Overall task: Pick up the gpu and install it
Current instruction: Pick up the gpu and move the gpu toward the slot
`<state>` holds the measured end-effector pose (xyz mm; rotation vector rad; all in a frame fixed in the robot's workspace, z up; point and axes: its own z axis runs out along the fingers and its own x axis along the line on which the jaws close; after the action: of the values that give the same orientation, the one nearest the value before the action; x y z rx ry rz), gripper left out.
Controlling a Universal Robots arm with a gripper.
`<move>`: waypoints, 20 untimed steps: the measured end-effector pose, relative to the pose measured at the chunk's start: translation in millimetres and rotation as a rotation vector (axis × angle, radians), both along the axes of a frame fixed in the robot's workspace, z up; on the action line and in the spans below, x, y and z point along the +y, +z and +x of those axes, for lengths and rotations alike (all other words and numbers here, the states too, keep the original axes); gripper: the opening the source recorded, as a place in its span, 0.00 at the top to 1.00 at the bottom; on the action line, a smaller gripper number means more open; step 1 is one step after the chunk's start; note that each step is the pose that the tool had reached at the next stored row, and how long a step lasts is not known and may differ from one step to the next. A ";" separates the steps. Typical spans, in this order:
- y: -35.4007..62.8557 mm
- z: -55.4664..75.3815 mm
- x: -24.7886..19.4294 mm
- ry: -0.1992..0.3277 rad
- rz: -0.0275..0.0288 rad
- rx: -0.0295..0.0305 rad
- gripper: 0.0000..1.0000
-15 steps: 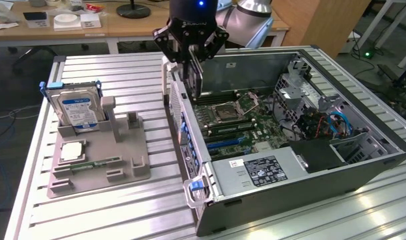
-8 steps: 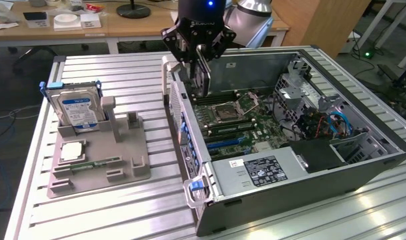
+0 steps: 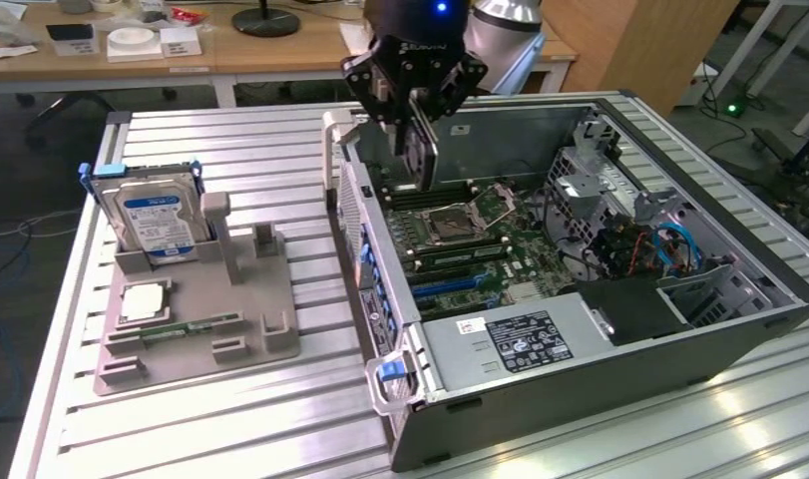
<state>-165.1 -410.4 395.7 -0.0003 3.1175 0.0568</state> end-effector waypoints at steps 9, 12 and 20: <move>-0.2 26.0 0.0 0.000 0.0001 0.0000 0.71; -0.3 35.4 0.0 0.000 0.0001 0.0000 0.71; -0.6 61.8 0.0 0.000 0.0001 0.0000 0.71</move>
<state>-103.3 -410.4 395.1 -0.0002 3.1175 0.0569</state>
